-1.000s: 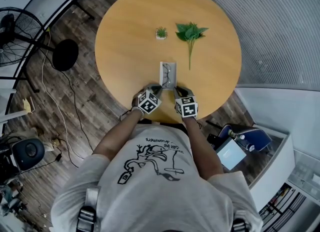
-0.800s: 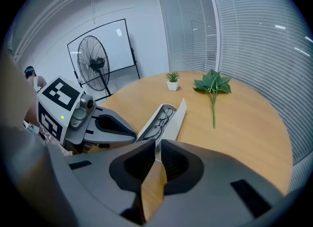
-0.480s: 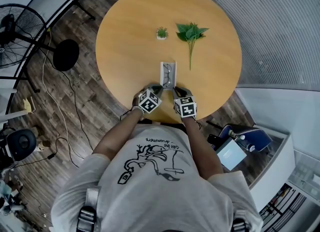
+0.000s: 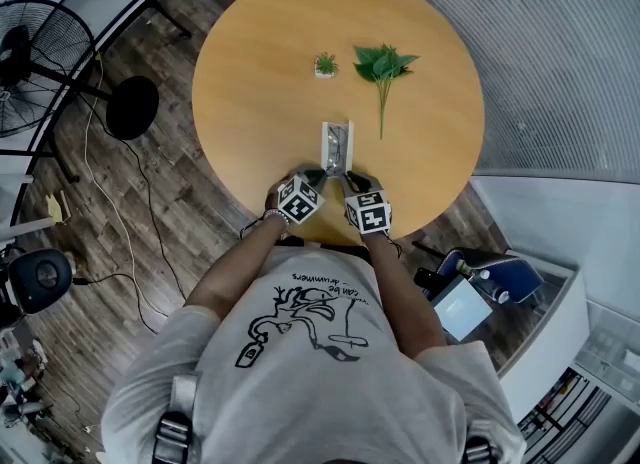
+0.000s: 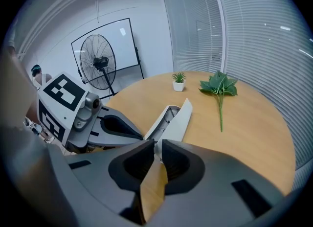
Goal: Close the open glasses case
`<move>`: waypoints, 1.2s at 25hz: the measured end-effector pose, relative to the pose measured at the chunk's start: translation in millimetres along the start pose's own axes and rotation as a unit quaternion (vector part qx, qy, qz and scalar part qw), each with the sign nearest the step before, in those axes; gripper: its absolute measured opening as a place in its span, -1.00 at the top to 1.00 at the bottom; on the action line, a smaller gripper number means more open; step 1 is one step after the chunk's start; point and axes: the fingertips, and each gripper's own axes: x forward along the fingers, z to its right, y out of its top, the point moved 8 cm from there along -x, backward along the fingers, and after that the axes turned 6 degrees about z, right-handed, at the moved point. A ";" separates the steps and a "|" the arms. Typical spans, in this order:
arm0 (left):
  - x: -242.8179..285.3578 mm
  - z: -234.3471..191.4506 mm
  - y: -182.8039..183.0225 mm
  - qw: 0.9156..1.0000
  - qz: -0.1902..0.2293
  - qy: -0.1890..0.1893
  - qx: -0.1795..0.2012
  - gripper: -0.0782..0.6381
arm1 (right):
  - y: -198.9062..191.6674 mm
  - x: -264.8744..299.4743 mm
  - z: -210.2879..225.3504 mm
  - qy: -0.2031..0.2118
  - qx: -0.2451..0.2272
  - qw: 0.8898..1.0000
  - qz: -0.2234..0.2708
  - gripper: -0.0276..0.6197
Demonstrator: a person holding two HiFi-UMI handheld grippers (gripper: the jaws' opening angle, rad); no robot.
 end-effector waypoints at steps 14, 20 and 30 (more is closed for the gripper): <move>0.2 2.7 0.6 1.000 0.000 -0.002 0.003 0.73 | 1.7 1.2 -7.9 0.012 -0.021 1.000 -0.002 0.72; 2.5 1.0 1.2 1.000 -0.003 -0.004 0.005 0.73 | 2.4 4.9 -8.4 0.019 -0.025 1.000 -0.002 0.71; 1.0 -1.0 -0.2 1.000 -0.003 -0.007 0.002 0.73 | 4.9 11.2 -18.5 0.026 -0.032 0.999 -0.007 0.69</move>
